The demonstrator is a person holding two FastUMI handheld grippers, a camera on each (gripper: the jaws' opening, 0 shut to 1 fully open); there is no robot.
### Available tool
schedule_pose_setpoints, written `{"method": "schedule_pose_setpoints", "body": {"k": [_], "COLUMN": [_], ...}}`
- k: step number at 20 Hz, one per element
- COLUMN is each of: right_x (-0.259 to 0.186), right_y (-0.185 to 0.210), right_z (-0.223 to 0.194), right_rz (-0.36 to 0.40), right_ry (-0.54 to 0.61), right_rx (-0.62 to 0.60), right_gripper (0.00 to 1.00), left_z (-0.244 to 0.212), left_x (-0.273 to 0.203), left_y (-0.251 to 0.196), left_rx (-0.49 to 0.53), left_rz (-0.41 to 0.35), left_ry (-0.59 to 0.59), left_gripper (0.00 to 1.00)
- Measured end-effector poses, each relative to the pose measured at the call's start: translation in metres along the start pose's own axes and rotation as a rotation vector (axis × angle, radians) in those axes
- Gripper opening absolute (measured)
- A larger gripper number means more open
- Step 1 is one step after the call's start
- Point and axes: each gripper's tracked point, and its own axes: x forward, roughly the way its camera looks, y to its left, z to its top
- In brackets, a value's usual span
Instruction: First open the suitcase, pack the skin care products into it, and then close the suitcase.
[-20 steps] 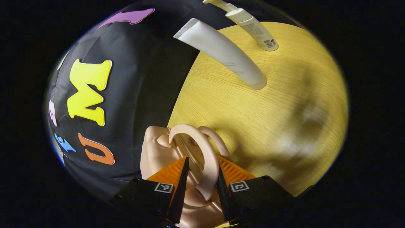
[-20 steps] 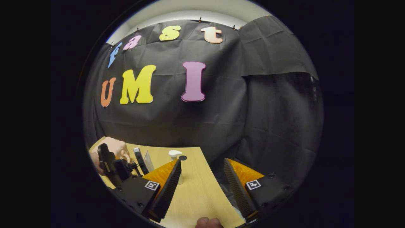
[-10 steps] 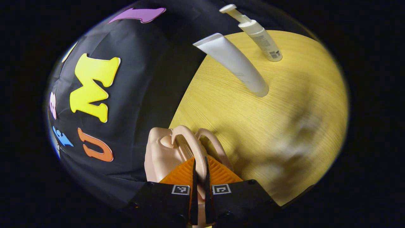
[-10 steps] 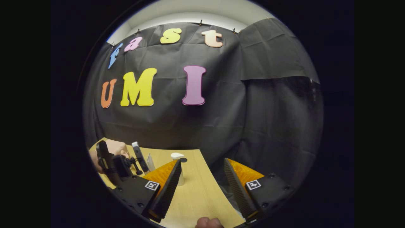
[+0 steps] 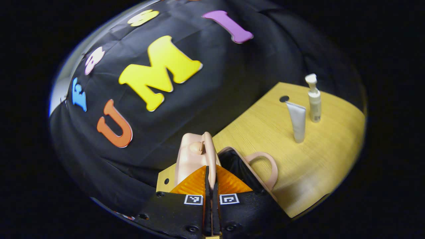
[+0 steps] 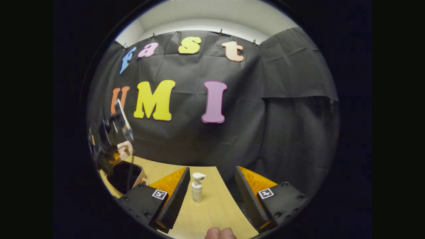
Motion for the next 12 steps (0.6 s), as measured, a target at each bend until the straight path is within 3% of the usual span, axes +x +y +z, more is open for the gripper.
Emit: {"method": "schedule_pose_setpoints", "body": {"k": [6, 9, 12], "right_x": [-0.005, -0.009, -0.015], "right_y": [0.055, 0.079, 0.104], "right_z": [0.031, 0.037, 0.042], "right_rz": [0.07, 0.092, 0.108], "right_ry": [-0.023, -0.016, -0.012], "right_rx": [-0.033, -0.064, -0.099], "right_gripper": [0.8, 0.81, 0.8], "left_z": [-0.01, -0.028, -0.085], "left_x": [-0.027, -0.051, -0.032], "left_y": [0.123, 0.181, 0.222], "left_rx": [-0.45, -0.515, -0.56], "left_rz": [0.033, 0.07, 0.116], "left_ry": [-0.101, -0.136, -0.115], "left_gripper": [0.04, 0.04, 0.04]}}
